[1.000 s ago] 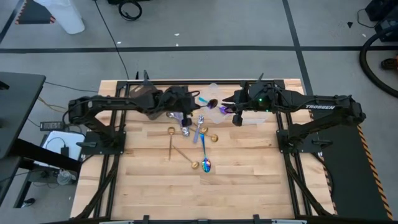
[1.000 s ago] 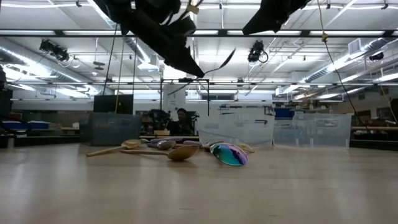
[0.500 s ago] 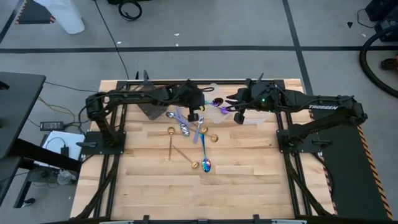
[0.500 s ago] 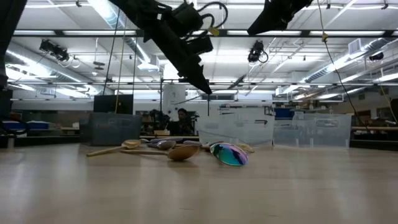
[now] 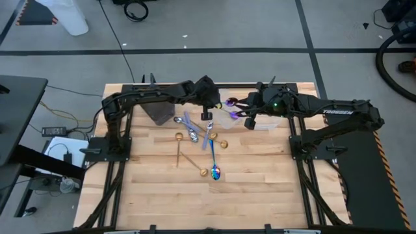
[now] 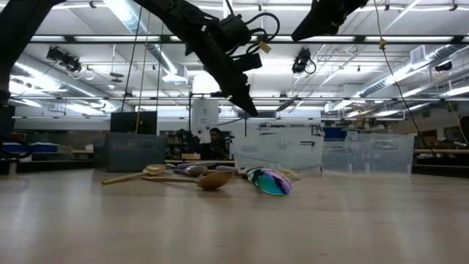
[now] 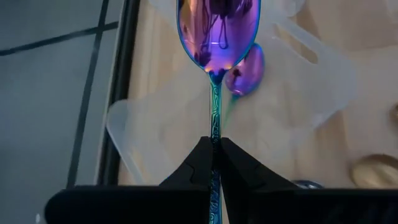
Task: Sort silverware by color (type)
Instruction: Put the blue spoon into the left transparent bin
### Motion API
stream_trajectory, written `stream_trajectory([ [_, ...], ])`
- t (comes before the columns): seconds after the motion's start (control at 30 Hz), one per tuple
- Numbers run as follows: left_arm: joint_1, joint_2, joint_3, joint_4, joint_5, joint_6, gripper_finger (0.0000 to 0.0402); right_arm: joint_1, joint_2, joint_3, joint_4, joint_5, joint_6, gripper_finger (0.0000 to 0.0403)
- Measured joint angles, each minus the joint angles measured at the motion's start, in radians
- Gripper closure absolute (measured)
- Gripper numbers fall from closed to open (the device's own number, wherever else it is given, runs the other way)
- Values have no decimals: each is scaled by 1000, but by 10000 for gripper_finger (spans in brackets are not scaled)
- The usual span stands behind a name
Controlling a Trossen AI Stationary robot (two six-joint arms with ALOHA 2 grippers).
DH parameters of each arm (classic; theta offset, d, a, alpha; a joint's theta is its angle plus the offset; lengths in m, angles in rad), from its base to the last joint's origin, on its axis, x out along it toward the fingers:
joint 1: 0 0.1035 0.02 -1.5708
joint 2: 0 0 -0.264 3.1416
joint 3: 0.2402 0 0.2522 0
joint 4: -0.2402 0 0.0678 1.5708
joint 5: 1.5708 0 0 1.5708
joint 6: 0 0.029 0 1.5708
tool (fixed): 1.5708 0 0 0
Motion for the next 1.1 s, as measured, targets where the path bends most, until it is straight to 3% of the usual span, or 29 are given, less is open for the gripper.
stream_trajectory([
  [0.37, 6, 10, 4, 141, -2, 285, 379, 0, 0, 0, 0, 2, -5, 324],
  [0.73, 4, 66, 3, 147, 44, 638, 379, 0, 0, 0, -3, 2, -6, 324],
  [1.1, 4, 75, 5, 135, -23, 503, 381, -1, 8, 0, -2, -5, 27, 324],
])
